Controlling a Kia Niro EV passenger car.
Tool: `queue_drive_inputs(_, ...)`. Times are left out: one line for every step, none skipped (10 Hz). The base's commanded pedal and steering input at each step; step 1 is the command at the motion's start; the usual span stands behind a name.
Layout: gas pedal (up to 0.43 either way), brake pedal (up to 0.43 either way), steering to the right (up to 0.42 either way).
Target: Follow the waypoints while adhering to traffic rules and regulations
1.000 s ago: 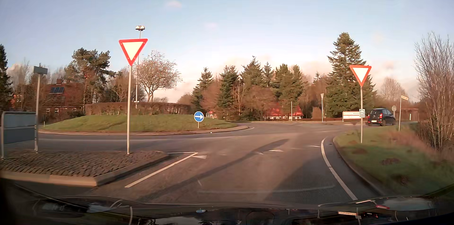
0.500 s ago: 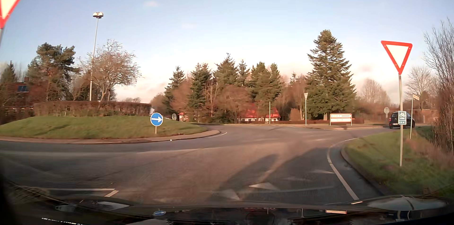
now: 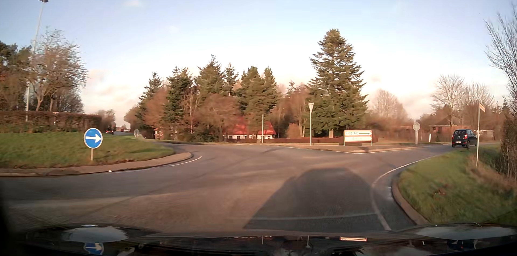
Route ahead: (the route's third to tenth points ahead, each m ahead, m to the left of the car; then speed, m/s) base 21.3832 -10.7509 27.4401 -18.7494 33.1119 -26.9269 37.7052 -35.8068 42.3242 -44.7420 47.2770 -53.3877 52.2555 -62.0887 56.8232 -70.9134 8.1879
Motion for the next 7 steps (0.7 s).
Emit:
queue_drive_inputs(0.110,0.000,0.169)
queue_drive_inputs(0.138,0.000,0.169)
queue_drive_inputs(0.150,0.000,0.168)
queue_drive_inputs(0.157,0.000,0.169)
queue_drive_inputs(0.189,0.000,0.175)
queue_drive_inputs(0.189,0.000,0.187)
queue_drive_inputs(0.189,0.000,0.195)
